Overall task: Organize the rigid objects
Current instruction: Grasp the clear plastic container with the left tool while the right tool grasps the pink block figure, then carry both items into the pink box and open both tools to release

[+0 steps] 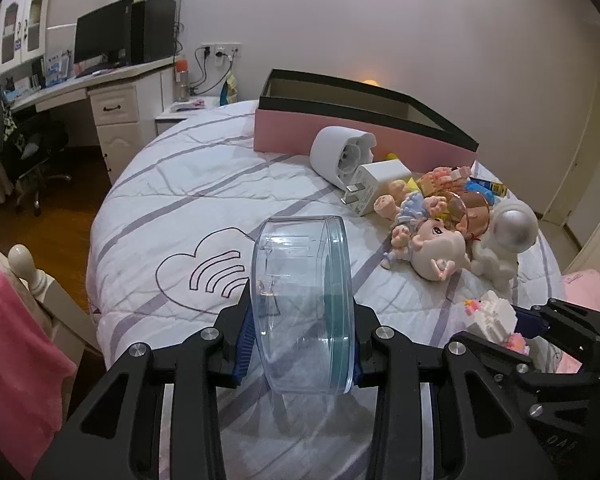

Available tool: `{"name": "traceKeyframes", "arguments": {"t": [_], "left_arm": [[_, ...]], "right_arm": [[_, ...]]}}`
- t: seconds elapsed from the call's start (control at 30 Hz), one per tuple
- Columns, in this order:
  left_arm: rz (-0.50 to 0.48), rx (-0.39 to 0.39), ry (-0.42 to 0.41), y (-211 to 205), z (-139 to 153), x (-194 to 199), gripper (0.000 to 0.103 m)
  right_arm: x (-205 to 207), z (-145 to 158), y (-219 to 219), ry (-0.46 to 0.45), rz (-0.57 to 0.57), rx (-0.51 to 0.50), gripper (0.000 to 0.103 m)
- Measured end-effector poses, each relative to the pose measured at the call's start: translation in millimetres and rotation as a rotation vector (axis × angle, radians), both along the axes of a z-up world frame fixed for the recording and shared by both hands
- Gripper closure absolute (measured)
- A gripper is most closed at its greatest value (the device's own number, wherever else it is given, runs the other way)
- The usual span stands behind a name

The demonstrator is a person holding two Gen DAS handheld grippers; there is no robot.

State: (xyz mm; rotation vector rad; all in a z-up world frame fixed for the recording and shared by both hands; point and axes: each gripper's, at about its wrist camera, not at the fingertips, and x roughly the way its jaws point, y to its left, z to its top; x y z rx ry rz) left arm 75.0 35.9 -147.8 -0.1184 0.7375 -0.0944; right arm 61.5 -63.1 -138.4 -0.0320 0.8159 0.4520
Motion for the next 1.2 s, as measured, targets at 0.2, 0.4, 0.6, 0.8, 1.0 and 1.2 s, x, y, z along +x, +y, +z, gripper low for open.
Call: {"name": "traceKeyframes", "arguments": {"t": [0.2,0.4,0.6,0.8,1.0,1.2], "left_arm": [[-0.002,0.011,-0.028,0.4,15.4,-4.9,0.066],[-0.031,0.008,-0.091,-2.0,50.1,4.2,0.066],[-0.056,0.032,-0.188,-9.4,97.9,50.2,0.066],[-0.079,0.023,-0.169,-18.3,111.5,127.2,0.066],[-0.092,0.003,-0.088,-26.7,91.9,193.8,0.066],[-0.087,-0.004,-0.026,-30.7,70.8,225.1,0.066]], "right_arm": [[-7.2,21.6,-6.8,-0.026,0.020,0.060,0.058],[6.9,59.5,-24.2,-0.083,0.015,0.126,0.058],[63.3,94.0,-44.7,-0.140,-0.034,0.112,0.058],[139.8,100.1,-53.6,-0.099,-0.091,0.080,0.058],[205.1,84.5,-56.2,-0.017,-0.141,0.054,0.058],[238.8,61.9,-61.3,0.059,-0.176,0.021,0.058]]}}
